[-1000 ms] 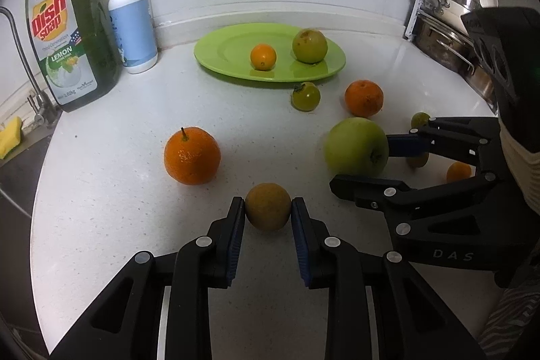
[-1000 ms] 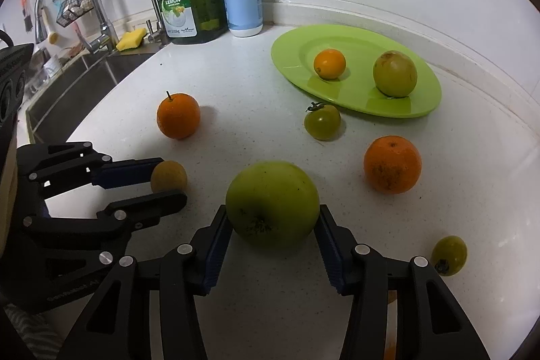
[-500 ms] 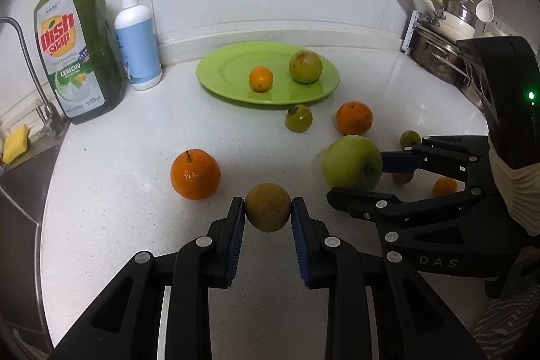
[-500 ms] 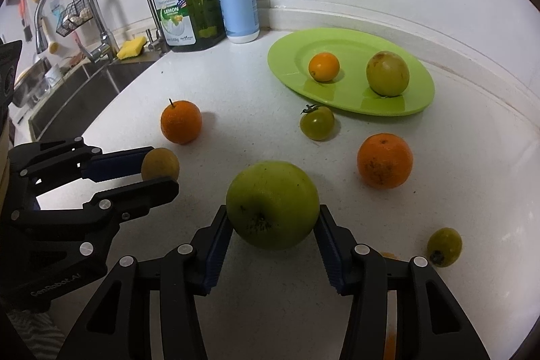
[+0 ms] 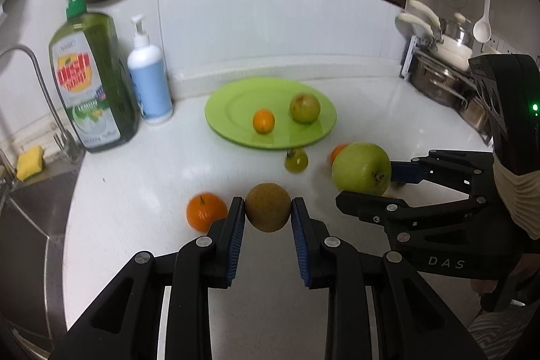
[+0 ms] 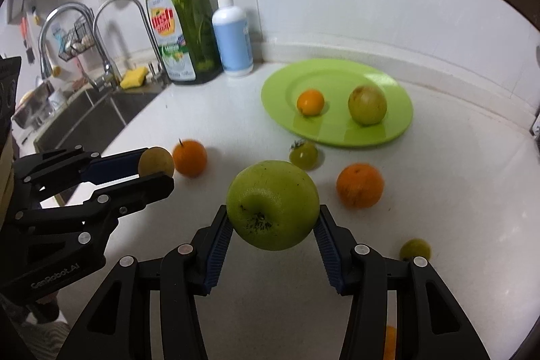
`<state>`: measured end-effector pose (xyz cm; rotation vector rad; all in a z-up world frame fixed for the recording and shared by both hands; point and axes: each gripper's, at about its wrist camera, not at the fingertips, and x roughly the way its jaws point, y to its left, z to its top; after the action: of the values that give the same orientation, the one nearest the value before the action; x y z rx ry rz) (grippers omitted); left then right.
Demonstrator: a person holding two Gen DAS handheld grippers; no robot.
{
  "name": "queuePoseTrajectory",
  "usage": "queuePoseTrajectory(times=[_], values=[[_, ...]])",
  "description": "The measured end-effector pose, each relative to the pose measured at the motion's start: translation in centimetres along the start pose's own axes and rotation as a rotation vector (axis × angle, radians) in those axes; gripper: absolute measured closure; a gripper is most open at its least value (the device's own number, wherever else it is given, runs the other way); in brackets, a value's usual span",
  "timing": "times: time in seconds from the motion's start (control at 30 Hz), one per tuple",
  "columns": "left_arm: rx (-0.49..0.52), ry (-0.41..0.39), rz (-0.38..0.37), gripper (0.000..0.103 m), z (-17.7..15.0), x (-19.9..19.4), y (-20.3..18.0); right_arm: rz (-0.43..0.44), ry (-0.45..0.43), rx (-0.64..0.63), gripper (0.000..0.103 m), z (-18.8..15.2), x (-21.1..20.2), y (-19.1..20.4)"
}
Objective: Organize fruits
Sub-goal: 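Carry the kiwi in the left tool while the right tool carries the green apple over the plate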
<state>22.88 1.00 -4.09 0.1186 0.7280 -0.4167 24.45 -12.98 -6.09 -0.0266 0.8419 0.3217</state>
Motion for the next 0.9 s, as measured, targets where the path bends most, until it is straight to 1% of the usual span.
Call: queuePoseTrajectory(times=[0.23, 0.43, 0.63, 0.9], values=[[-0.016, -0.056, -0.002, 0.075, 3.0, -0.6, 0.2, -0.003, -0.081, 0.003, 0.053, 2.5, -2.1, -0.7], [-0.012, -0.086, 0.002, 0.075, 5.5, -0.1, 0.5, -0.020, -0.121, 0.002, 0.053, 4.6, -2.6, -1.7], [0.004, -0.108, 0.015, 0.075, 8.0, 1.3, 0.9, -0.044, -0.128, -0.001, 0.053, 7.0, -1.8, -3.1], [0.004, -0.103, 0.013, 0.075, 11.6, 4.0, 1.9, -0.055, -0.125, 0.023, 0.053, 10.2, -0.2, -5.6]])
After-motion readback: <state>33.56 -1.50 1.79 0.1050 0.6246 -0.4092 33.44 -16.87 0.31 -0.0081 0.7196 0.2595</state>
